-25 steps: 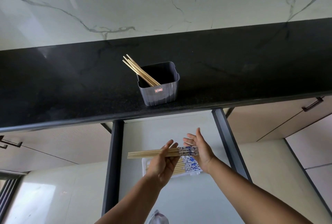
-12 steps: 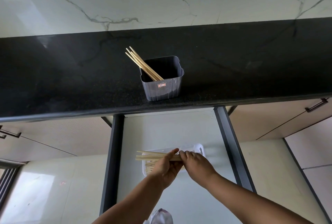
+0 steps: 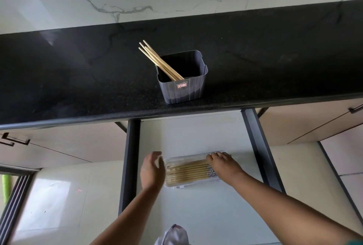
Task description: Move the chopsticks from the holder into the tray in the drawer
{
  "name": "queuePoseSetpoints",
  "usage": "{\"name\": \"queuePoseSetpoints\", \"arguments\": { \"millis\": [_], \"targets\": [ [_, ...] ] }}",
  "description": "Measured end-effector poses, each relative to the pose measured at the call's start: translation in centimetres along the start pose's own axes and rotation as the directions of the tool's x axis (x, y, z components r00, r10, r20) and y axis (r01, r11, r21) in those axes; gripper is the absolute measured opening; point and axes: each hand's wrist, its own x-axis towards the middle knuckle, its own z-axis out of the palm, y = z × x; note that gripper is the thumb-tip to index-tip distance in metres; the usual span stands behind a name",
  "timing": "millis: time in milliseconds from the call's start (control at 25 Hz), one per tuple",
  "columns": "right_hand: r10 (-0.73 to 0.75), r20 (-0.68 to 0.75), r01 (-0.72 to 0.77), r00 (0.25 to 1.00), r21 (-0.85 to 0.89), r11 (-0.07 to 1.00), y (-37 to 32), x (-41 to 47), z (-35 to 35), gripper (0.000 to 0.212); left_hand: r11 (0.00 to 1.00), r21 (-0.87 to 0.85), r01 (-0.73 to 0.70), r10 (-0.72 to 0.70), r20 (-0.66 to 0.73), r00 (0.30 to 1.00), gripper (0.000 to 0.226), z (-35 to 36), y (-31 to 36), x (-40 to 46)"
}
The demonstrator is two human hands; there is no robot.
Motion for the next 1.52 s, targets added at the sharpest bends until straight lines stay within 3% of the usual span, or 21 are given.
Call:
{"name": "queuePoseSetpoints", "arguments": {
  "millis": [40, 80, 120, 200, 280, 440, 520, 640, 800, 960, 1120, 1280, 1520],
  "targets": [
    [0.009, 0.021, -0.010, 1.000, 0.018, 1.000, -0.2, 0.5, 0.2, 0.050, 0.943, 0.109, -0.313, 0.304, 0.096, 0.948, 0.021, 0.5, -0.3, -0.8],
    [0.017, 0.026, -0.017, 1.000, 0.029, 0.999, -0.5, 0.9, 0.4, 0.049, 0.848, 0.135, -0.512, 0.471, 0.252, 0.846, 0.028, 1.2, -0.6, -1.4],
    [0.021, 0.014, -0.022, 1.000, 0.038, 0.999, -0.6, 0.9, 0.3, 0.047, 0.784, 0.145, -0.603, 0.504, 0.419, 0.756, 0.038, 2.0, -0.9, -2.0],
    [0.045, -0.075, -0.044, 0.996, 0.022, 0.999, -0.7, 0.8, 0.1, 0.041, 0.720, 0.262, -0.643, 0.359, 0.652, 0.667, 0.066, 3.5, -1.1, -3.0],
    [0.061, -0.133, -0.052, 0.989, 0.069, 0.996, -0.6, 0.7, -0.1, 0.037, 0.680, 0.391, -0.621, 0.189, 0.724, 0.663, 0.082, 4.3, -1.4, -3.5],
    [0.116, -0.131, -0.073, 0.985, 0.294, 0.953, 0.2, -0.3, 0.7, 0.021, 0.636, 0.511, -0.578, 0.026, 0.734, 0.678, 0.090, 4.5, -1.2, -3.2],
    [0.107, -0.041, -0.083, 0.993, 0.383, 0.920, -0.2, -0.9, 1.8, 0.037, 0.635, 0.537, -0.555, -0.015, 0.727, 0.686, 0.094, 4.6, -1.1, -2.9],
    [0.075, 0.113, -0.108, 0.991, 0.328, 0.938, -1.6, -1.4, 3.0, 0.069, 0.611, 0.555, -0.565, -0.054, 0.741, 0.670, 0.099, 5.1, -0.7, -2.6],
    [0.115, 0.258, -0.188, 0.959, 0.279, 0.942, -2.1, -0.8, 3.4, 0.090, 0.627, 0.535, -0.567, -0.020, 0.738, 0.674, 0.104, 5.7, -0.2, -2.9],
    [0.134, 0.269, -0.216, 0.954, 0.303, 0.928, -2.0, -0.4, 3.0, 0.082, 0.609, 0.484, -0.628, 0.016, 0.784, 0.620, 0.102, 5.9, -0.4, -3.1],
    [0.273, 0.262, -0.350, 0.926, 0.318, 0.881, -1.8, -0.4, 2.7, 0.086, 0.625, 0.487, -0.610, 0.037, 0.762, 0.646, 0.105, 5.8, -0.5, -2.6],
    [0.251, 0.324, -0.349, 0.912, 0.294, 0.890, -2.3, -0.1, 2.7, 0.089, 0.624, 0.501, -0.600, -0.002, 0.768, 0.640, 0.105, 5.4, -1.1, -2.4],
    [0.216, 0.292, -0.308, 0.932, 0.324, 0.894, -2.1, -0.3, 3.2, 0.084, 0.623, 0.508, -0.595, 0.013, 0.754, 0.657, 0.100, 4.9, -1.3, -2.6]
  ]
}}
